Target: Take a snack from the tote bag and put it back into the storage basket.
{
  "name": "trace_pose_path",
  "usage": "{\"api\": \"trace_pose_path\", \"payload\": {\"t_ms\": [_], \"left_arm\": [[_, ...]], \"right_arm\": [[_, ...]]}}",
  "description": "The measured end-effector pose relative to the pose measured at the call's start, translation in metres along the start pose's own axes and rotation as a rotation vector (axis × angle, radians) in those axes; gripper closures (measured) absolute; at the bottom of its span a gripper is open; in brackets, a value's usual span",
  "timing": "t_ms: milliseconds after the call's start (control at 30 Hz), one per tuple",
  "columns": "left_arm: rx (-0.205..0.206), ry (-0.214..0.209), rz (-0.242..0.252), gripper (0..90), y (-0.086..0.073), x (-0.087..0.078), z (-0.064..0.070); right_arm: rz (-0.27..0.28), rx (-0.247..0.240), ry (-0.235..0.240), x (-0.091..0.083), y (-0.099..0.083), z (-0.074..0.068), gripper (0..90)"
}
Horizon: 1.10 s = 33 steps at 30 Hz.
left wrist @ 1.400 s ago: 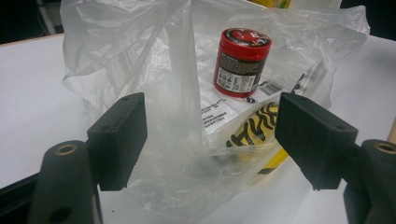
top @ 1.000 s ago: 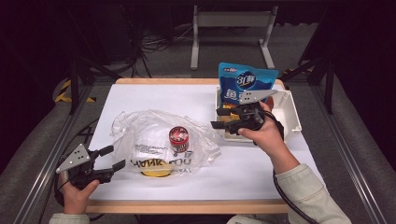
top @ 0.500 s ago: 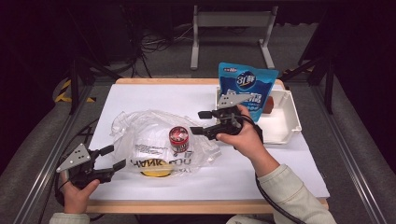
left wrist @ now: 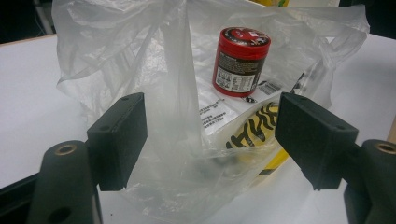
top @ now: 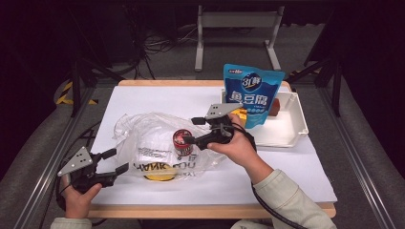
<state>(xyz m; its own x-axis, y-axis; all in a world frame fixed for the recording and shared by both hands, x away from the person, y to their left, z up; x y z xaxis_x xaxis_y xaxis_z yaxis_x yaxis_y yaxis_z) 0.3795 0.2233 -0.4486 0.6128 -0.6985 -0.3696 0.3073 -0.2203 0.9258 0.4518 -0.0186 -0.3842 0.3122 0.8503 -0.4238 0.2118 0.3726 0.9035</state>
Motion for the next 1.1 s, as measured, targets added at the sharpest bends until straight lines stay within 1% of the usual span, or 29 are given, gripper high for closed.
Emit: {"api": "trace_pose_path", "payload": {"t_ms": [67, 100, 167, 300, 367, 500, 667, 700, 800, 867, 900, 933, 967, 1033, 1100], "left_arm": [[0.0, 0.0, 0.0, 26.1, 0.0, 0.0, 0.0], [0.0, 0.0, 0.0, 26.1, 0.0, 0.0, 0.0], [0.001, 0.0, 0.0, 26.1, 0.0, 0.0, 0.0], [-0.008, 0.0, 0.002, 26.1, 0.0, 0.0, 0.0], [0.002, 0.0, 0.0, 26.1, 0.0, 0.0, 0.0], [0.0, 0.002, -0.002, 26.1, 0.0, 0.0, 0.0], [0.002, 0.002, -0.003, 26.1, -0.001, -0.001, 0.0], [-0.01, 0.002, 0.0, 26.1, -0.001, -0.001, 0.001], [0.001, 0.006, 0.0, 26.1, -0.001, -0.002, 0.0], [-0.012, 0.005, 0.0, 26.1, -0.001, -0.003, 0.001], [-0.003, 0.007, -0.002, 26.0, -0.002, -0.004, 0.0], [-0.011, 0.01, 0.001, 26.0, -0.002, -0.004, 0.001], [-0.006, 0.011, -0.001, 26.0, -0.002, -0.005, 0.0], [-0.02, 0.015, 0.002, 26.0, -0.003, -0.006, 0.001], [-0.015, 0.018, 0.001, 26.0, -0.004, -0.008, 0.001]], "right_arm": [[-0.002, -0.008, 0.0, 0.003, -0.001, 0.0, 21.2], [-0.01, -0.013, -0.001, 0.008, -0.003, 0.0, 20.8], [-0.013, -0.014, -0.004, 0.01, -0.004, 0.0, 20.7], [-0.044, -0.01, -0.009, 0.019, -0.012, 0.004, 20.4], [-0.061, -0.006, -0.011, 0.023, -0.017, 0.007, 20.3], [-0.093, -0.003, -0.007, 0.03, -0.027, 0.011, 20.0], [-0.114, 0.006, -0.012, 0.036, -0.036, 0.017, 19.5], [-0.12, 0.009, -0.013, 0.038, -0.038, 0.018, 18.9], [-0.133, 0.016, -0.008, 0.041, -0.042, 0.019, 18.2], [-0.148, 0.013, -0.008, 0.045, -0.048, 0.022, 17.9], [-0.152, 0.015, -0.006, 0.046, -0.05, 0.023, 17.8], [-0.155, 0.017, -0.005, 0.047, -0.051, 0.023, 17.7], [-0.155, 0.017, -0.005, 0.047, -0.051, 0.023, 17.7], [-0.16, 0.013, -0.001, 0.049, -0.054, 0.024, 17.6], [-0.163, 0.014, 0.0, 0.051, -0.056, 0.025, 17.5]]}}
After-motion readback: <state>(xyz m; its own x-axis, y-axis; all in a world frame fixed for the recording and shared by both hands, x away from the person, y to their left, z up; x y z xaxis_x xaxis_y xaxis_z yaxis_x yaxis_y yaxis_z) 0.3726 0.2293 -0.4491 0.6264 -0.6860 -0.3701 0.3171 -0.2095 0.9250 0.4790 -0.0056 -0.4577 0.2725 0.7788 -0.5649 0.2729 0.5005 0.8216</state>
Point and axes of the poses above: each handheld gripper's, and its own axes: x roughly forward along the jaws, y roughly out of its top, z roughly to its right, the point moved 10 cm from there along x, roughly forward along the jaws
